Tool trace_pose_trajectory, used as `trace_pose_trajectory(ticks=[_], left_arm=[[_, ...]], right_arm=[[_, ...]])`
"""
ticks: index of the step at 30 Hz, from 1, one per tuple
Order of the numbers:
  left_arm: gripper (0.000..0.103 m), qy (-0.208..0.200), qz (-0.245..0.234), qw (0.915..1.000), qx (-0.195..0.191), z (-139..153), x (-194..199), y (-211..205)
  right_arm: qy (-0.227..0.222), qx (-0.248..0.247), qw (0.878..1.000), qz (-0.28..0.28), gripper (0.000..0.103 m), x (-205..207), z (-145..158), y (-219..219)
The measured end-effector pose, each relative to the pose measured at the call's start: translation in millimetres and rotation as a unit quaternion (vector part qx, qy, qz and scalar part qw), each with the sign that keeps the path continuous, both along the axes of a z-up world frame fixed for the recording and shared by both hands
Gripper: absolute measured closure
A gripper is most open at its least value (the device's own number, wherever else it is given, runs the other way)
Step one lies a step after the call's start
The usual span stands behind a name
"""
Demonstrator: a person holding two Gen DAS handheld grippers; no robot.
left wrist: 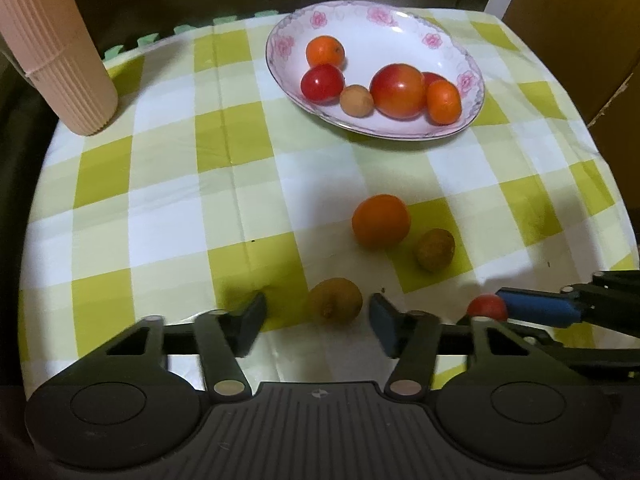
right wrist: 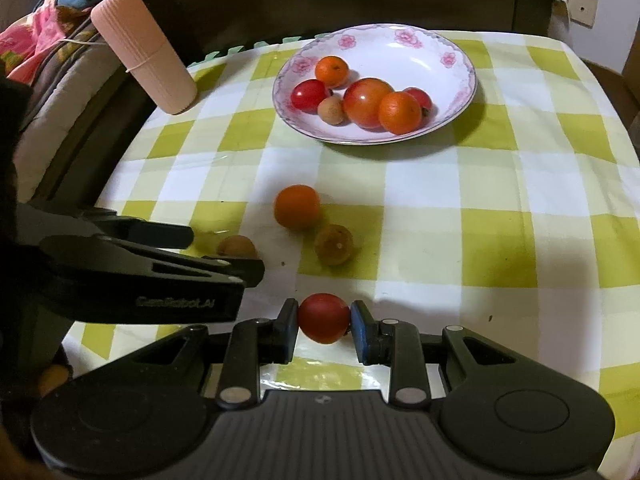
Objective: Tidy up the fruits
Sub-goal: 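Grasp a red tomato with the right gripper, then grasp a small brown fruit with the left gripper while the right holds the tomato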
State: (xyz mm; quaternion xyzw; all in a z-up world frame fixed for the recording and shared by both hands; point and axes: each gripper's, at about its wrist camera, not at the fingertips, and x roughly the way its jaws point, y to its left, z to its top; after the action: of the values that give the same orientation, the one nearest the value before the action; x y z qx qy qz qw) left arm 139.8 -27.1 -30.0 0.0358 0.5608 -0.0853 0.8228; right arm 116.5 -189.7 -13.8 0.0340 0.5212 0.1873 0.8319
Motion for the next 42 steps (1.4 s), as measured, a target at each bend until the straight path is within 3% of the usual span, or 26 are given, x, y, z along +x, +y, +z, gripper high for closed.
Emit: trace_pose_trajectory(ticks=[5,10,21,29,36,42], left_arm=[[0.048,-0.004,-0.001,1.0,0.002,-1,1,-2],[0.064,-0.004,-0.008,1.0,0.001,3,-1,-5],[0.065,-0.004,-0.013,0.9999,0.003,9,-15,-3],[0.061,0.001,-0.011,0.9999,0.004,4,-18,-4],[0.043,-0.001,-0.011,0.9999,0.0,2,-13,-6],[0.042,-0.001,-0.015,0.9999,0.003,1,-13,-7]], right_arm=[[0.002,-0.002,1.0,-0.007,0.075,2,-2,-3],[0.005,-0.008,1.0,-0.016,0.075,3,-4,-7],[-0.001,-0.018,0.999,-0.026,0.075,0,-2,-11],[-0.005,-0.027,0.999,-0.026,0.075,-6,0,-12],[0.008,-0.033,0.999,-0.029,0.075,-3,-11,-14],[0.011,-0.03,0.999,-0.028,0.075,-1,-12,-14]])
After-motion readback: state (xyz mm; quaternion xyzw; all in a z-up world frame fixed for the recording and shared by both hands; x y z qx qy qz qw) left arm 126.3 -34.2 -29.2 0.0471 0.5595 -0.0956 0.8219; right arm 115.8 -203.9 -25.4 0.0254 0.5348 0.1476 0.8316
